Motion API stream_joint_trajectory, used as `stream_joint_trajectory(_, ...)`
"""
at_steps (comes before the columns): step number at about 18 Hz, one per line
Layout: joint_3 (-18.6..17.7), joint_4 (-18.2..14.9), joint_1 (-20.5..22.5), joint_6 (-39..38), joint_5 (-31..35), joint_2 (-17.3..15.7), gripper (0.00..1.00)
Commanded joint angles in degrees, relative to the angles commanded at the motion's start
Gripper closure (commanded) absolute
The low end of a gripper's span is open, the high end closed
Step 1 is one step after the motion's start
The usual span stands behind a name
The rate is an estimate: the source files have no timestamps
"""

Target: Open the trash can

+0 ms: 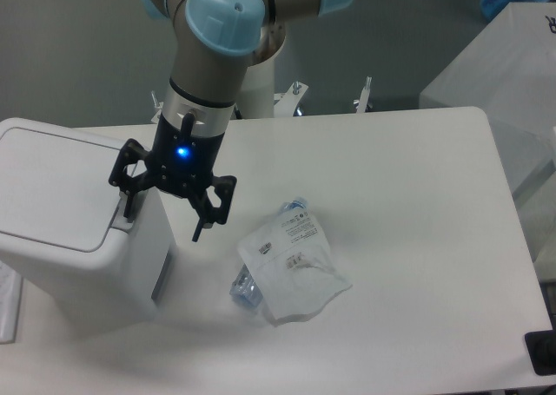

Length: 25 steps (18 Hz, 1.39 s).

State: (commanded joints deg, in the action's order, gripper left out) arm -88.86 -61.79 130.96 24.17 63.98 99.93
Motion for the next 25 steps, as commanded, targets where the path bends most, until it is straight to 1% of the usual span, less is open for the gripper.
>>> stream_joint_trajectory(5, 0.44, -0.09, 0.0, -1.4, -0.26, 0.0, 0.0)
stream_joint_trajectory(10, 2.72, -0.18, 1.23, -1.5, -0.53, 0.0, 0.0)
stream_joint_trajectory(15, 4.56, -0.09, 7.46, -0.62, -0.53, 0.26, 0.0)
stream_joint_trajectory(17, 5.62, -0.09, 10.01, -0.09, -0.44, 1.4, 0.0)
stream_joint_trajectory(19, 5.97, -0.09, 12.73, 2.53, -0.35, 2.72, 0.0)
stream_joint_trajectory(25, 5.89, 0.09, 19.68, 17.81, 0.52, 7.72, 0.0)
